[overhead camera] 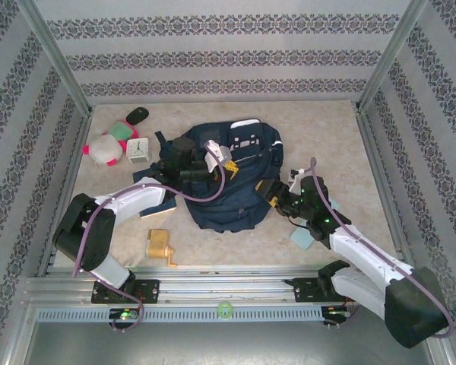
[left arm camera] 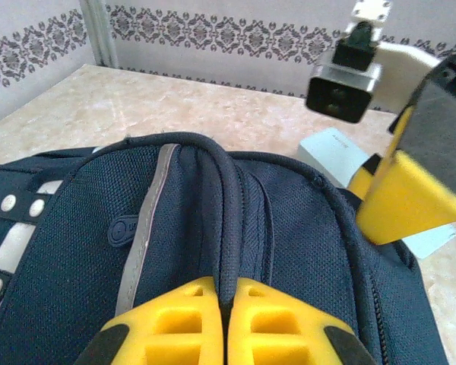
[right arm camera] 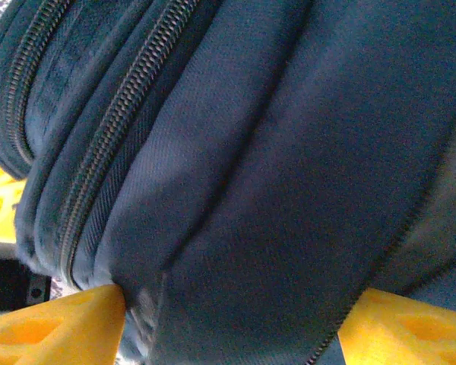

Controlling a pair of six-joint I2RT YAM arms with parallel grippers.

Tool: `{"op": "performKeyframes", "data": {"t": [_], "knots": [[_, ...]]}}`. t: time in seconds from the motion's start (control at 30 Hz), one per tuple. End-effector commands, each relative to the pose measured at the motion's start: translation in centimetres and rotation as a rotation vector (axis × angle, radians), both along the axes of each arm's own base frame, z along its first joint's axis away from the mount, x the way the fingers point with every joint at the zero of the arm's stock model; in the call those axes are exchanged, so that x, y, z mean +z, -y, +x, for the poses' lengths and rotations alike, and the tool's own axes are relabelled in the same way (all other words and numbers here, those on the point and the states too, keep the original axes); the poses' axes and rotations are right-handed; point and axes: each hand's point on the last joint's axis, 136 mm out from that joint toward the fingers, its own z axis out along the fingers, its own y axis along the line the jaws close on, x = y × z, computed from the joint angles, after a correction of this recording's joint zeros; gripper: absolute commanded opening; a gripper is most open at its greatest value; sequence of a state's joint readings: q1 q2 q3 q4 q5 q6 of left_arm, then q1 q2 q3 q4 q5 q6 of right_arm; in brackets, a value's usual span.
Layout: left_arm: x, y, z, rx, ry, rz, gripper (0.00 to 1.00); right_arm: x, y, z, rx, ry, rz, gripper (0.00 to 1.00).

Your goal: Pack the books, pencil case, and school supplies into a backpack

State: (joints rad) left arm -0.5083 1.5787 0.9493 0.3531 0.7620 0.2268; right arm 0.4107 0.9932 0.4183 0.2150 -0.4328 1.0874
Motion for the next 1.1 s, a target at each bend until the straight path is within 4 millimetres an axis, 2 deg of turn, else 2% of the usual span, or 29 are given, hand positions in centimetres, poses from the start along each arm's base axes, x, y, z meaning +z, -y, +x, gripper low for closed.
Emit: {"op": "performKeyframes", "data": {"t": [0.0,0.03,0.1,0.13,0.2,0.3,0.43,0.53,0.63,0.8,0.9,1.07], "knots": [[5.9,1.0,-0.5,-0.096,0.163,-0.132,0.00,4.1,-1.2,2.1,-0.034,0.108,0.095,0.65],[5.7,0.9,-0.5,-0.089,0.161,-0.124,0.00,4.2,-1.4,2.4,-0.039,0.108,0.104,0.57],[5.4,0.5,0.4,-0.029,0.152,-0.096,0.00,4.5,-1.8,2.8,-0.054,0.114,0.120,0.33],[5.2,0.2,0.8,0.007,0.150,-0.079,0.00,4.8,-2.0,2.8,-0.061,0.124,0.124,0.24],[5.2,-1.0,2.0,0.121,0.135,-0.039,0.16,5.4,-2.3,2.9,-0.097,0.152,0.130,0.02],[5.9,-3.1,2.4,0.257,0.094,0.009,0.32,6.7,-2.6,3.0,-0.153,0.206,0.125,0.00],[6.1,-6.0,0.7,0.428,0.022,0.056,0.44,8.7,-3.5,3.3,-0.180,0.263,0.144,0.00],[5.7,-8.7,-1.1,0.592,-0.062,0.074,0.46,9.9,-4.6,3.6,-0.185,0.291,0.154,0.00],[4.2,-10.3,-3.9,0.687,-0.200,0.062,0.44,10.7,-5.7,3.7,-0.187,0.321,0.160,0.00],[1.0,-10.6,-8.1,0.775,-0.435,0.019,0.43,11.6,-6.6,3.6,-0.195,0.357,0.143,0.00],[0.0,-10.1,-9.2,0.804,-0.493,0.031,0.43,11.8,-7.0,3.6,-0.186,0.366,0.137,0.00],[-1.1,-8.1,-10.3,0.789,-0.571,0.063,0.43,11.9,-7.6,3.3,-0.173,0.375,0.125,0.00]]}}
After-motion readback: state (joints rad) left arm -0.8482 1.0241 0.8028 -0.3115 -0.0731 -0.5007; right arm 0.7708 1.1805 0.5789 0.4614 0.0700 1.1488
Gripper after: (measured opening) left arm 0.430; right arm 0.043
